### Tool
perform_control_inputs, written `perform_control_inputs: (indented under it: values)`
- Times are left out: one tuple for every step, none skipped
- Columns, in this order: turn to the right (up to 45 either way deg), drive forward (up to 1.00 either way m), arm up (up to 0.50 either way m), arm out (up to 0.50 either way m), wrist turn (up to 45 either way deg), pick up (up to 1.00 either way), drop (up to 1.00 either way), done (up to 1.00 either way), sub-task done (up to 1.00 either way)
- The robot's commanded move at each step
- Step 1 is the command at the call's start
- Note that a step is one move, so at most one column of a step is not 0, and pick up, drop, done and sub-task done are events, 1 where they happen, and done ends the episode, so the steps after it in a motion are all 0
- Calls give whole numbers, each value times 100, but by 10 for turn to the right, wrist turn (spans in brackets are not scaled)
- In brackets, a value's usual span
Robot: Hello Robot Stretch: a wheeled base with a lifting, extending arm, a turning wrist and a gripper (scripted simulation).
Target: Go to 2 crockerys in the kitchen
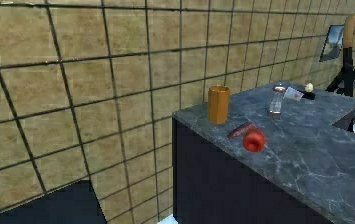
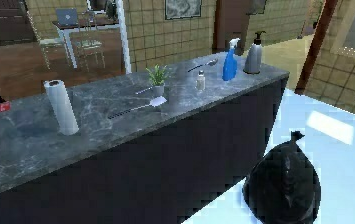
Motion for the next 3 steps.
perform_control_inputs:
  values:
    - [90, 0, 0, 0, 0, 0, 0, 0, 0]
    - [0, 0, 0, 0, 0, 0, 0, 0, 100]
    - [450, 0, 0, 0, 0, 0, 0, 0, 0]
